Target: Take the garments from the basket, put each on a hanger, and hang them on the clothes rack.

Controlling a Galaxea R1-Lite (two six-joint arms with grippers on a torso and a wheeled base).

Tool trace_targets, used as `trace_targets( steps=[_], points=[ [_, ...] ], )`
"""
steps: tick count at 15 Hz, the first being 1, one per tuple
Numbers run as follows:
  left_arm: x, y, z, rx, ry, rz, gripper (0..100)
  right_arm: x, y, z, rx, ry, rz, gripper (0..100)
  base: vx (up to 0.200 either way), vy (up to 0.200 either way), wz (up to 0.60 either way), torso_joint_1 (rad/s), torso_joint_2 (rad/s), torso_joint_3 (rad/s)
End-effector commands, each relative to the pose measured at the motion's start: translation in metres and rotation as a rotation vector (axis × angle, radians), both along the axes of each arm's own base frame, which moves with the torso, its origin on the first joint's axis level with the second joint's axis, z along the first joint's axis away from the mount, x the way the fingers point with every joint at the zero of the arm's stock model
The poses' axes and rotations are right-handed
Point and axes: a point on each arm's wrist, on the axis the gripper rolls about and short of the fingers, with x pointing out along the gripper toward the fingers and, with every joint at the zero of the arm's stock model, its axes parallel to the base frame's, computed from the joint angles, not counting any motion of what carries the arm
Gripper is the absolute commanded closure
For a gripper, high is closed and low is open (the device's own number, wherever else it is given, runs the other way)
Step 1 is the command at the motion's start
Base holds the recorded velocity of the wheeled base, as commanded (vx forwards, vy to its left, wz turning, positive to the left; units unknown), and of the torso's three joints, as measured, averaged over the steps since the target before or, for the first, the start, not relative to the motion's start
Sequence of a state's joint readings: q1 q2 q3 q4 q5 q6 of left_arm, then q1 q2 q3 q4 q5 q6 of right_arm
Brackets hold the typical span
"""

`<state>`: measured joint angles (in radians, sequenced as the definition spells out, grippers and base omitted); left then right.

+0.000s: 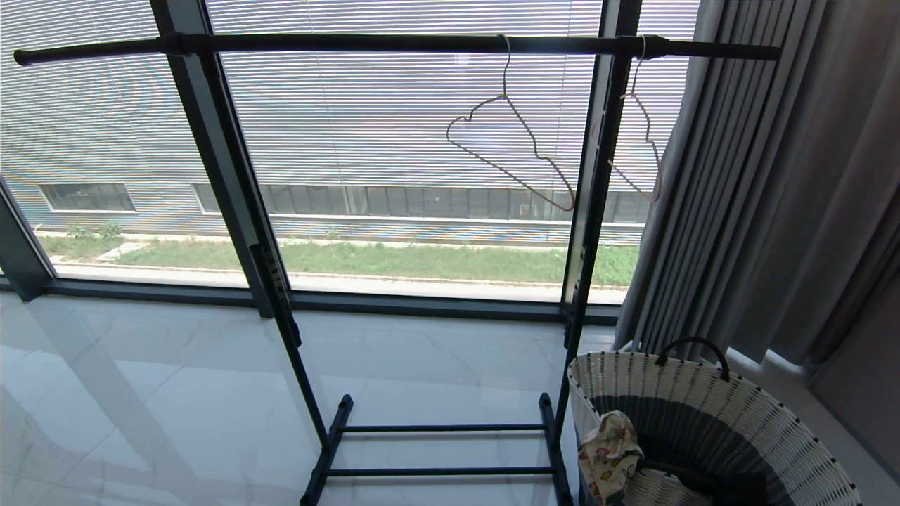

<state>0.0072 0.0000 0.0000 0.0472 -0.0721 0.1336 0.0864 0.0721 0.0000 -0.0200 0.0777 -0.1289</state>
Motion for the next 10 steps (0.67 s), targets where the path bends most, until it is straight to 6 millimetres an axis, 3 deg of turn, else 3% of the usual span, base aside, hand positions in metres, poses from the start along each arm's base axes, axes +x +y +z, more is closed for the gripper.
trace_targets(
  steps=[1, 2, 3, 4, 5, 7, 10],
  points=[
    [0.000, 0.000, 0.000, 0.000, 0.000, 0.000, 0, 0.002, 0.000, 0.001, -0.003, 0.021, 0.043, 0, 0.000, 0.000, 0.00, 0.000, 0.00, 0.000],
    [0.000, 0.000, 0.000, 0.000, 0.000, 0.000, 0, 0.001, 0.000, 0.009, 0.002, -0.023, 0.054, 0, 0.000, 0.000, 0.00, 0.000, 0.00, 0.000],
    [0.000, 0.000, 0.000, 0.000, 0.000, 0.000, 0, 0.004, -0.001, 0.055, 0.055, -0.065, 0.085, 0, 0.000, 0.000, 0.00, 0.000, 0.00, 0.000],
    [0.000, 0.000, 0.000, 0.001, 0.000, 0.000, 0, 0.018, 0.001, 0.077, 0.066, -0.009, 0.050, 0, 0.000, 0.000, 0.00, 0.000, 0.00, 0.000],
    [0.000, 0.000, 0.000, 0.000, 0.000, 0.000, 0, 0.035, 0.003, 0.081, 0.005, 0.085, 0.023, 0, 0.000, 0.000, 0.00, 0.000, 0.00, 0.000],
    [0.000, 0.000, 0.000, 0.000, 0.000, 0.000, 0, 0.073, 0.009, 0.062, -0.229, 0.359, 0.061, 0, 0.000, 0.000, 0.00, 0.000, 0.00, 0.000],
    [0.000, 0.000, 0.000, 0.000, 0.000, 0.000, 0, 0.133, 0.020, 0.025, -0.398, 0.756, 0.154, 0, 0.000, 0.000, 0.00, 0.000, 0.00, 0.000]
  ],
)
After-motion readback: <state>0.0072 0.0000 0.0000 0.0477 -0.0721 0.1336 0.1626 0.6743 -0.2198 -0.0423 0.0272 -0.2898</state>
